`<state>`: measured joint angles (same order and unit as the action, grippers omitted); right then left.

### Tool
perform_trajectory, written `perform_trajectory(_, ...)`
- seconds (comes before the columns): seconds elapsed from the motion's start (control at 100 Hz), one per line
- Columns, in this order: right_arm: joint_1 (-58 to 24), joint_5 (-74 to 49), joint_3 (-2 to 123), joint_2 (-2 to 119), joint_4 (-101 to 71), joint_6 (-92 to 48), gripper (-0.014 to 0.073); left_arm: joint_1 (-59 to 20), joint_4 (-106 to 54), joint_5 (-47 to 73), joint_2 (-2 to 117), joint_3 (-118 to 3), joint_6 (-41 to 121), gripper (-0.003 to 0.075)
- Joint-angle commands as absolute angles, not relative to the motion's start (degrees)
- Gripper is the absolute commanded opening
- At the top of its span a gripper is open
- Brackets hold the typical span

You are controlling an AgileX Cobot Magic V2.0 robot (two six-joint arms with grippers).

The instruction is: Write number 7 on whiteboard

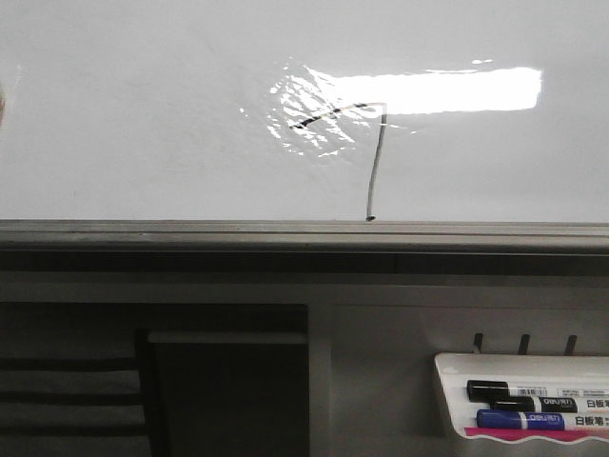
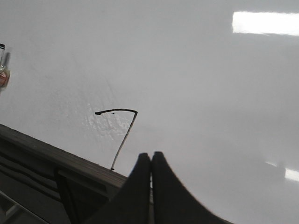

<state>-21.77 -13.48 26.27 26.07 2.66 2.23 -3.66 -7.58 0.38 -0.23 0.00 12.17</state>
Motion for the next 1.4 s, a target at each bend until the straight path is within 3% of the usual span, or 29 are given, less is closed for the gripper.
perform_trajectory(0.0,-21.5,-8.6,27.8,26.2,3.0,1.9,-0.0071,-3.7,-8.9,-4.3,-2.0,2.0,10.8,-0.0020)
perform_trajectory(0.29,-21.5,-8.6,27.8,26.2,3.0,1.9,-0.0071,-3.7,-1.8,-1.1,-2.0,2.0,-0.9,-0.0020)
perform_trajectory(1.25,-21.5,-8.6,27.5,25.6,3.0,1.9,-0.0071,-3.7,-2.4,-1.1,-2.0,2.0,-0.9,-0.0020)
perform_trajectory(1.39,-15.0,-6.3,24.1,20.9,2.8,1.9,-0.0071,-3.7,-2.4,-1.1,-2.0,2.0,-0.9,-0.0020)
